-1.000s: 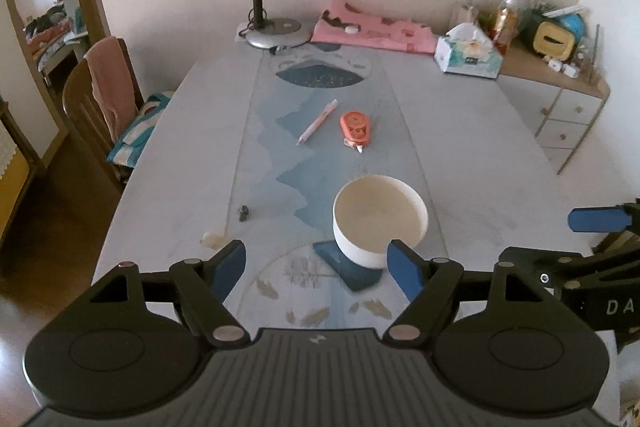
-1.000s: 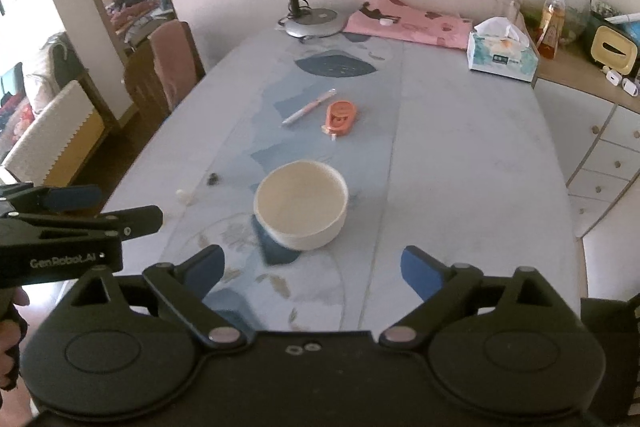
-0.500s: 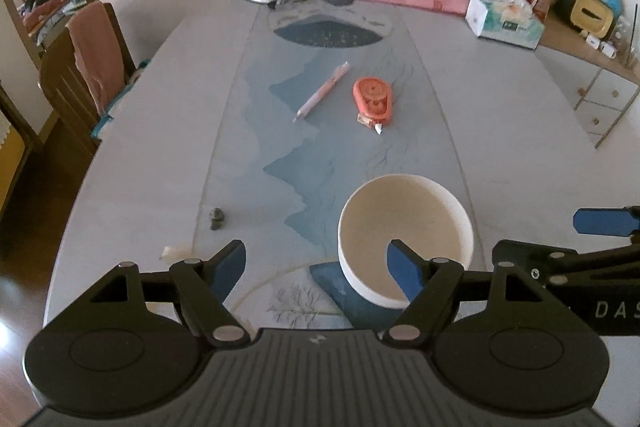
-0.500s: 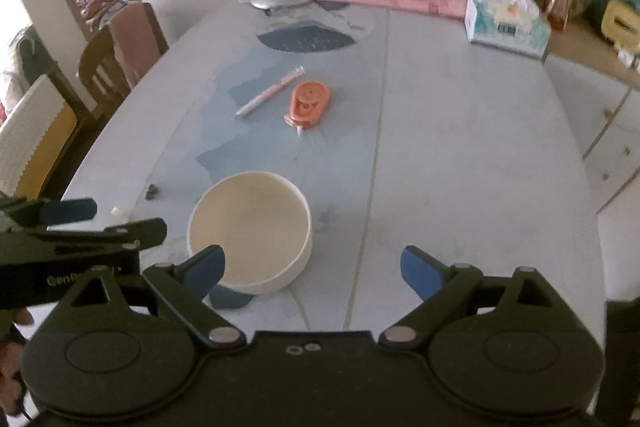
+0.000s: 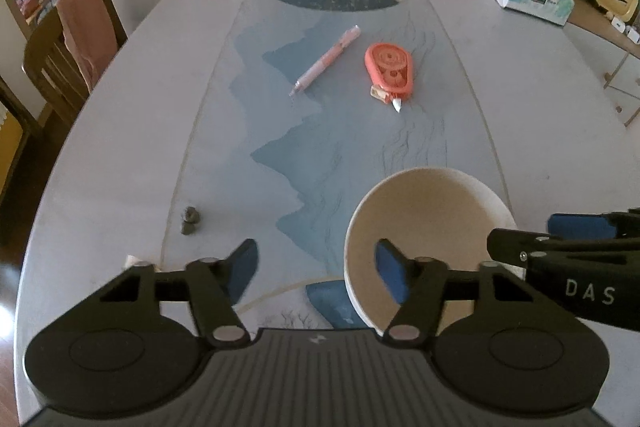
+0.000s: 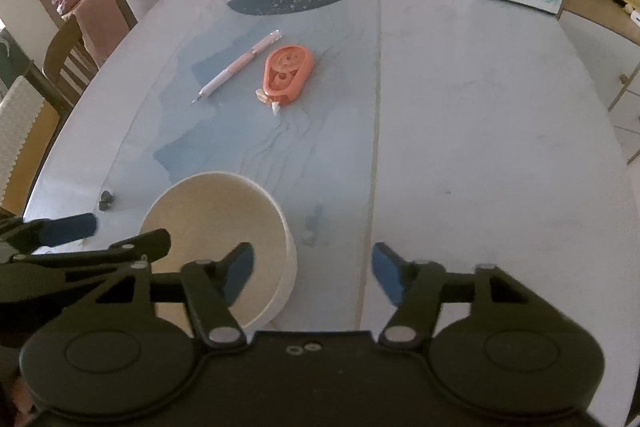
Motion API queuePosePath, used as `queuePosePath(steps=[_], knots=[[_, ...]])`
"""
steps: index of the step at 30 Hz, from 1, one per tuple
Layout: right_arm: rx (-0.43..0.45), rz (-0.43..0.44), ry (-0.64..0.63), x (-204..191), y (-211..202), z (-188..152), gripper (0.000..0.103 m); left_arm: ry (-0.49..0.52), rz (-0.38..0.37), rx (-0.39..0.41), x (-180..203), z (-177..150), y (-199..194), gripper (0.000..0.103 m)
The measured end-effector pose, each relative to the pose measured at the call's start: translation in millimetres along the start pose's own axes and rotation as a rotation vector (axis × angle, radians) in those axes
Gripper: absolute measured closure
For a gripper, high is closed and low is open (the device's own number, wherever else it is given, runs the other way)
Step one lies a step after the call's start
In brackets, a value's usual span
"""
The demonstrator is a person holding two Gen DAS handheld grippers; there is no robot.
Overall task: Organize plates and bowls
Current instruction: 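Close both grippers on the cream bowl rim, then lift the cream bowl with both grippers and lower it into the saucepan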
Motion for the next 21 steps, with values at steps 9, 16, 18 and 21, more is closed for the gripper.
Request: queuePosePath(steps=[9, 16, 18, 21], knots=[[-0.019, 0.030, -0.018, -11.4, 8.5, -1.1, 0.075, -0.027, -0.043, -0.022, 4.6, -2.2, 9.0, 0.087], [-0.021, 0.041, -0.017, -15.0, 8.6, -2.7, 0.096, 0.004, -0.020, -0.015, 10.7, -5.5, 5.6, 0.099], [-0.018, 0.033, -0.017, -15.0, 7.1, -3.4, 0.097, 0.010, -0.017, -0.015, 10.1, -8.1, 4.2, 0.099], [-0.016, 0.041, -0.006, -16.1, 2.8, -6.6, 0.098, 0.009, -0.014, -0.019, 8.0, -12.3, 0.8, 0.099]])
Point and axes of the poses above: each gripper's, at about its wrist camera, not at the fingertips, and y roughly the way its jaws point, x to its right, z to its top, the point moved 9 cm from there along y, roughly the way its jaws point, and after that the axes turned 5 degrees about -x, right-handed, at the moved point
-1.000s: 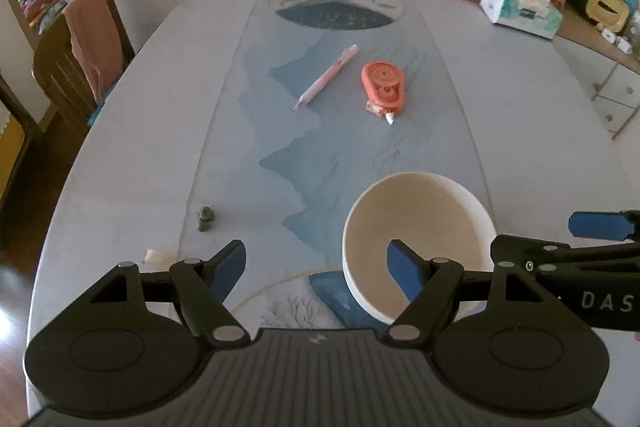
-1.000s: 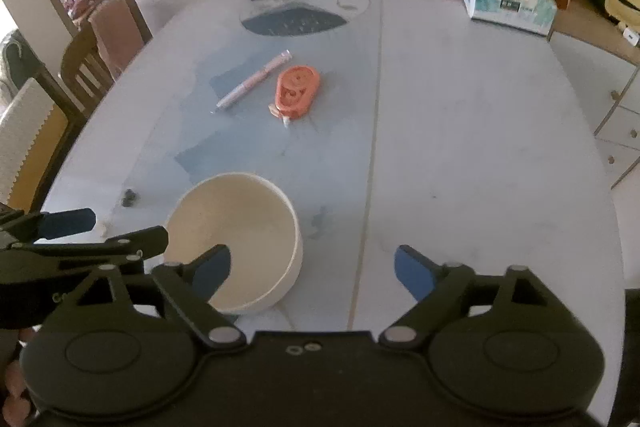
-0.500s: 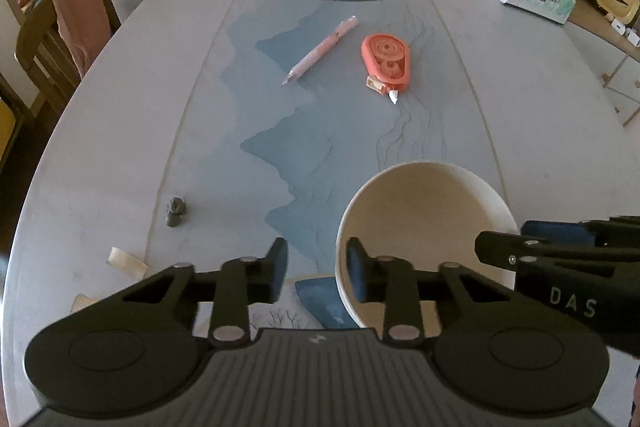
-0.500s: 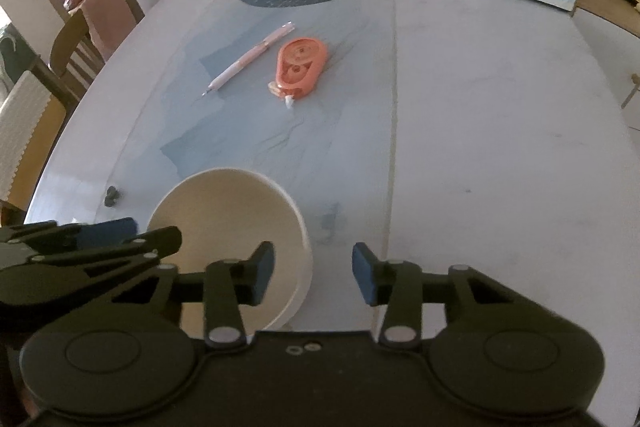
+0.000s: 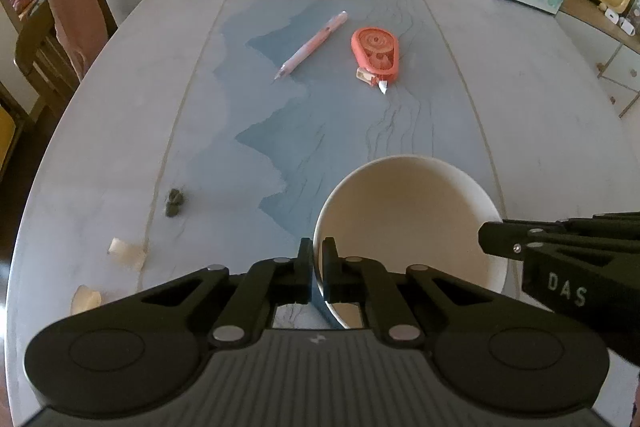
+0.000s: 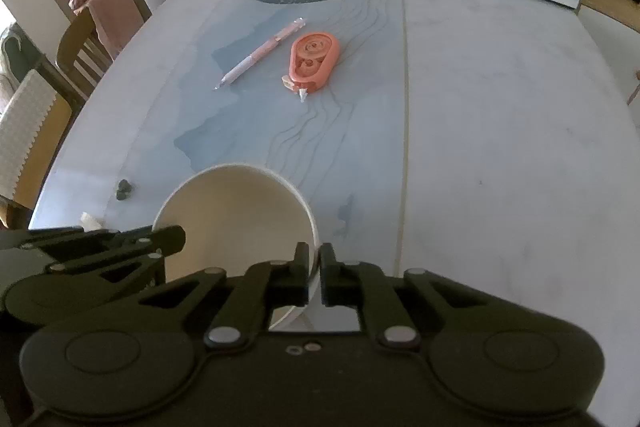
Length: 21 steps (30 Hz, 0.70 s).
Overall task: Organize plates and bowls
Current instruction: 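Lift the cream bowl with both grippers and lower it into the saucepan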
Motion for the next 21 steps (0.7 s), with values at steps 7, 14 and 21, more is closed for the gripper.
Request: queuePosePath(steps=[7, 14, 21], knots=[[0.000, -0.011, -0.011, -13.5, -19.4, -13.4, 0.098, 0.016, 0.008, 0.004, -4.7, -17.3, -25.6, 0.099], [0.012, -0.032, -0.037, -37.6, -50.8, -33.8, 0.098, 0.022, -0.008, 0.013, -14.6, -41.2, -64.4, 0.099], [0.040, -0.055, -0.062, -68.6, -92.1, -63.8, 0.098, 0.019, -0.016, 0.028, -31.3, -76.1, -111.1, 0.099]])
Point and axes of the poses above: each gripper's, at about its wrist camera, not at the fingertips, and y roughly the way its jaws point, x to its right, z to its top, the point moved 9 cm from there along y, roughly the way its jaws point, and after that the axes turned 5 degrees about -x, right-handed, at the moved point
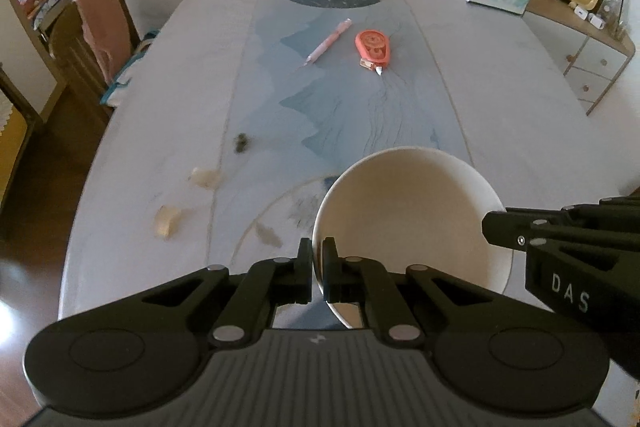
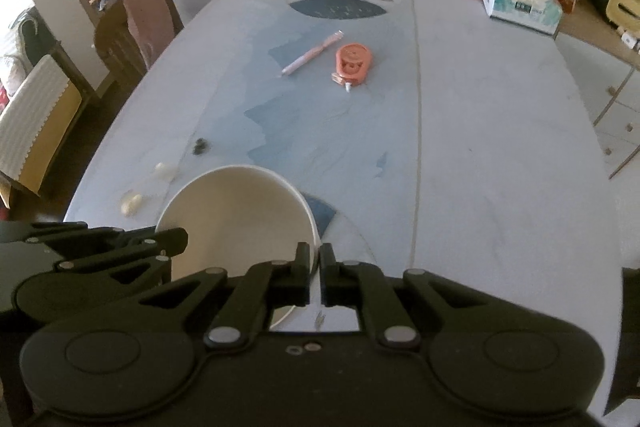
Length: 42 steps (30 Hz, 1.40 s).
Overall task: Organize plates and bowls
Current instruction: 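Lift the cream bowl with both grippers and lower it into the saucepan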
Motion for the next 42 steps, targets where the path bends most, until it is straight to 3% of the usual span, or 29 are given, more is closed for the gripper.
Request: queuePosePath(steps=[10, 24, 42], knots=[[0.030, 0.019, -0.047, -54.3, -61.3, -52.4, 0.097, -0.014, 0.000, 0.019, -33.4, -67.0, -71.9, 0.099], [0.049, 0.061, -0.095, -120.4, -123.6, -138.1, 0.096, -0.007, 0.023, 0.024, -66.5, -163.5, -140.8, 0.099], [-0.007, 0.117, -0.113, -175.1, -128.1, -227.0, 0.096, -0.015, 0.067, 0.005, -97.2, -262.5, -157.3, 0.099]])
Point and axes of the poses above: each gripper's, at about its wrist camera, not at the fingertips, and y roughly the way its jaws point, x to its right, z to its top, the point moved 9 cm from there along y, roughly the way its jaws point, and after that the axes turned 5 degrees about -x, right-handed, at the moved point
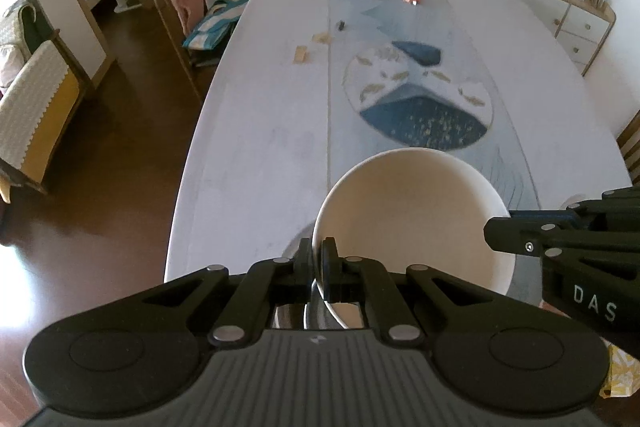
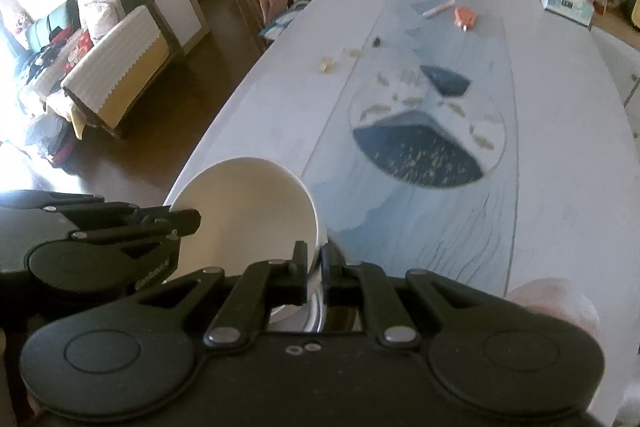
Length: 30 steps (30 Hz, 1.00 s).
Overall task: Organize plates and bowls
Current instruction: 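Lift the cream bowl with both grippers and lower it into the saucepan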
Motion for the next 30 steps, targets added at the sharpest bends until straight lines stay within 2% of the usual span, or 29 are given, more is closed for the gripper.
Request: queuePosePath(steps=[5, 10, 18, 30], knots=[[-0.034, 0.016, 0.009, -6.9, 10.0, -22.8, 0.096, 0.008, 0.016, 0.003, -0.8, -24.9, 6.8, 0.099], [-0.052, 0.021, 0.000, -11.9, 17.5, -39.4, 0.096, 0.035, 0.050, 0.041, 1.6, -38.4, 11.9, 0.099], [-0.068, 0.011, -0.026, -17.8, 31.9, -54.8, 0.095, 0.083, 0.100, 0.091, 4.5, -45.7, 19.9, 0.099], [-0.075, -0.029, -0.042, -16.5, 45.2, -61.5, 0.095, 0.118, 0.118, 0.092, 8.4, -54.4, 33.1, 0.099]])
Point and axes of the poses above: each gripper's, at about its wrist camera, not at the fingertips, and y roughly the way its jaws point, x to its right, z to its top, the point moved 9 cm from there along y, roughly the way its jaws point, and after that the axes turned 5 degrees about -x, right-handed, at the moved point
